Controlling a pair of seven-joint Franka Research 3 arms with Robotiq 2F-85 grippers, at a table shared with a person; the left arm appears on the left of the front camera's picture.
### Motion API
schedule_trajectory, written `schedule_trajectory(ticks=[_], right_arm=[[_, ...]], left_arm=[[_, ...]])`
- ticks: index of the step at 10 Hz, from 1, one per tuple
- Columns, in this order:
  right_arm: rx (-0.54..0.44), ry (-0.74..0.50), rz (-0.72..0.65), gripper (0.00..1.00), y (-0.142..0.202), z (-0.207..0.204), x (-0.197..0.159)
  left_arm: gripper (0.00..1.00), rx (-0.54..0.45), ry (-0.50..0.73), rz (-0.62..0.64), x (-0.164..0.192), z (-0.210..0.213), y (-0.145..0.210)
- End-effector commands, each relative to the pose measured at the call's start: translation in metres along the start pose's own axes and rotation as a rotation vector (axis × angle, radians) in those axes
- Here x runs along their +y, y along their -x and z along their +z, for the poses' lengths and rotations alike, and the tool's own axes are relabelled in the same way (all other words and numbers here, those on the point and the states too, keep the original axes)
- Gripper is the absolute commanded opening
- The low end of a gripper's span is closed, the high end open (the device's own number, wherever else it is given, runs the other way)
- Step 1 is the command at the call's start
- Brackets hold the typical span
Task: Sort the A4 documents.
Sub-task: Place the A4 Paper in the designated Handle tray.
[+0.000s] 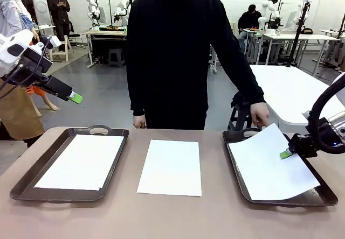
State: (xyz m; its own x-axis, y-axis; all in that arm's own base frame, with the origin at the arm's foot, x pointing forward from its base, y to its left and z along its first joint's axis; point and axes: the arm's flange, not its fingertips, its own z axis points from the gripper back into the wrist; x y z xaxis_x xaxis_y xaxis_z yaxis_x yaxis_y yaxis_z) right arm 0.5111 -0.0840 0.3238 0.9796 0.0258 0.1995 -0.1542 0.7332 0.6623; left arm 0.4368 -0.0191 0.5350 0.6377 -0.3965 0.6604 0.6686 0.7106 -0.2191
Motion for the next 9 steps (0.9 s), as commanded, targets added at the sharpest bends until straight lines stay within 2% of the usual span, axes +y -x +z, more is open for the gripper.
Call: schedule_trajectory(ticks=[1,4,5,6,7,8,9], right_arm=[[-0.001,0.058,-0.003,0.01,-0.0109,-0.0070,-0.0005],[0.003,0.083,-0.015,0.01,-0.0101,-0.0092,0.0001],[0.007,0.095,-0.017,0.16,-0.0095,-0.0085,-0.0002],[0.001,0.100,-0.007,0.18,-0.0096,-0.0076,0.0008],[0.002,0.115,0.002,0.33,-0.0099,-0.0060,0.0026],[0.007,0.141,0.013,0.36,-0.0099,-0.0037,0.0042],[0.014,0.188,0.026,0.51,-0.0103,-0.0003,0.0062]], left_arm=[[0.90,-0.004,0.011,-0.005,-0.0002,0.0013,0.0004],[0.90,-0.004,0.011,-0.005,-0.0002,0.0013,0.0004],[0.90,-0.004,0.011,-0.005,-0.0002,0.0013,0.0004],[0.90,-0.004,0.011,-0.005,-0.0002,0.0013,0.0004],[0.90,-0.004,0.011,-0.005,-0.0002,0.0013,0.0004],[0.90,-0.004,0.011,-0.005,-0.0002,0.0013,0.0004],[0.90,-0.004,0.011,-0.005,-0.0002,0.0013,0.0004]])
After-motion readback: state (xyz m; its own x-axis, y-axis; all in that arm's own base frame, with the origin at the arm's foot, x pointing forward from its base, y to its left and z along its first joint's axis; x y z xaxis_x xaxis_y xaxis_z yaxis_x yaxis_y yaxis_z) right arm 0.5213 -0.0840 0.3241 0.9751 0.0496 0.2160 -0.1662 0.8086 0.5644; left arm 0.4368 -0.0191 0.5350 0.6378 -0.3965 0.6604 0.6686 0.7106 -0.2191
